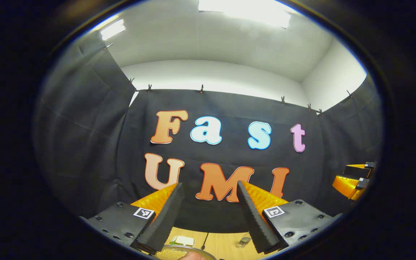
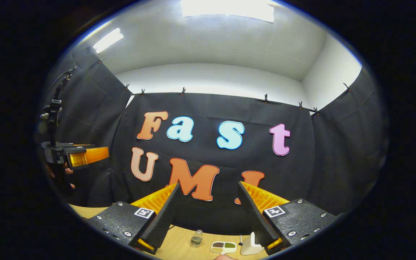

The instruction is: First push the handle of the pot to place it horizontally, then grasp the pot with both hands and set it on the induction cooktop.

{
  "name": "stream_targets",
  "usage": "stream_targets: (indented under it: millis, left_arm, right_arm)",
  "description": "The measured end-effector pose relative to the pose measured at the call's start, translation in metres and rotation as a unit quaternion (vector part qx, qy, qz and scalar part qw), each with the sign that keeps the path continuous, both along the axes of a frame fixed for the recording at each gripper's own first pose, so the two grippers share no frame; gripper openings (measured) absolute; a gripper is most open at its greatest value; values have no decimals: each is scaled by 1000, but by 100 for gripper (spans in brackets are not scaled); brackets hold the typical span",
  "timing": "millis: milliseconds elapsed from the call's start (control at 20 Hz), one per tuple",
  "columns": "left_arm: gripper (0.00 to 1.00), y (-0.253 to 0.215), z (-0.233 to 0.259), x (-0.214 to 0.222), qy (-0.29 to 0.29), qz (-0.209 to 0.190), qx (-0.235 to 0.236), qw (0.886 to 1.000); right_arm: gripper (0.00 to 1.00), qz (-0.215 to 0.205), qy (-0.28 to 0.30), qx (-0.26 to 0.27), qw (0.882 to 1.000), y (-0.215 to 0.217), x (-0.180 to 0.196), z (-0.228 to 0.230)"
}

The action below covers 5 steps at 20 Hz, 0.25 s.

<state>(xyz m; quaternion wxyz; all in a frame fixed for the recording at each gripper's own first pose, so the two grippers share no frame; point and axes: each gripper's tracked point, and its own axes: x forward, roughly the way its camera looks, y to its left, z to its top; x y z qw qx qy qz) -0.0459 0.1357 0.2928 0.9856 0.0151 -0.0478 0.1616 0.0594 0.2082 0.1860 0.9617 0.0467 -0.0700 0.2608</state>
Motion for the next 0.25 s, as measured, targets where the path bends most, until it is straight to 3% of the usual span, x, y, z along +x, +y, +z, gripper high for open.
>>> stream_targets:
  millis: [250]
  left_arm:
    - [93, -9, 14, -3, -15, -6, 9, 1000]
  right_arm:
    - [95, -5, -3, 10, 1000, -11, 0, 11]
